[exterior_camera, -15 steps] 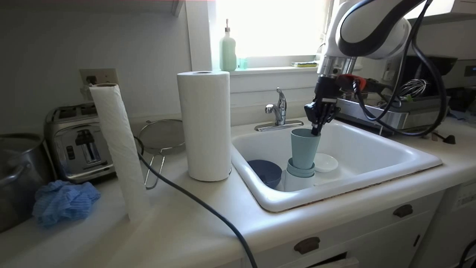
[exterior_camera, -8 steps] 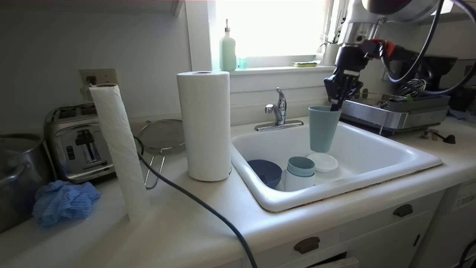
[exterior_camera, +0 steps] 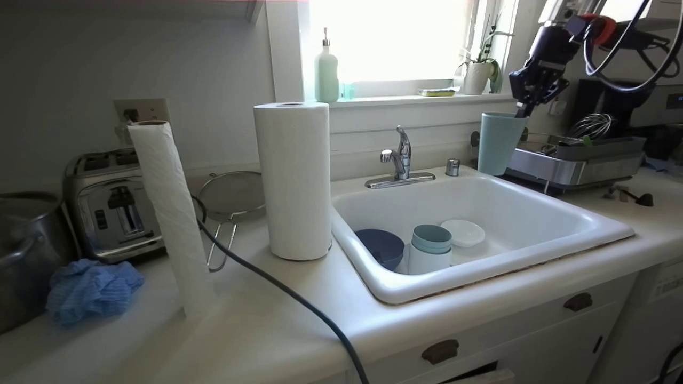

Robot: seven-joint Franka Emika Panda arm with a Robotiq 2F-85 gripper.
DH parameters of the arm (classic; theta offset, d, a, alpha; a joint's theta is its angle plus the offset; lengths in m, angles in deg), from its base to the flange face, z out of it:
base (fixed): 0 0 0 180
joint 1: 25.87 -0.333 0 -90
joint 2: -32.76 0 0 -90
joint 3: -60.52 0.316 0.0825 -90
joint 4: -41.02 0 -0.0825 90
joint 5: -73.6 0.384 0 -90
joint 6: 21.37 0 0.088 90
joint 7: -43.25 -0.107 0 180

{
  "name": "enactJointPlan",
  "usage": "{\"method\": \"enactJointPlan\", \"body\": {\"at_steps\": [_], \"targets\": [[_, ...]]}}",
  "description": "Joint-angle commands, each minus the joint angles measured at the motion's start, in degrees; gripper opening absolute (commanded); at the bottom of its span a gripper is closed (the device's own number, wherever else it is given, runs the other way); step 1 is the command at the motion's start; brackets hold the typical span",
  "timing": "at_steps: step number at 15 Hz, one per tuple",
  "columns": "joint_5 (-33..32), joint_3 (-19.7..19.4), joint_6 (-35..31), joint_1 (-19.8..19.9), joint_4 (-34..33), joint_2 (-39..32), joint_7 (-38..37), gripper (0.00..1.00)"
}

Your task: Remove the light blue cup from the stacked cups in the sink and move it onto the dishes drying rack

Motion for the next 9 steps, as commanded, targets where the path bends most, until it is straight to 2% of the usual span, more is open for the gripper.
{"method": "enactJointPlan", "body": {"at_steps": [1,4,9], "targets": [[-3.95,-0.77,-1.08,3.23,-2.96,-0.72,-3.82,0.01],[-6.68,-1.05,-2.49,5.45,-5.02,-1.6,-7.16,0.01],[-16.76,-0.34,-12.33,10.59,-8.95,-6.14,-18.27,0.01]]}}
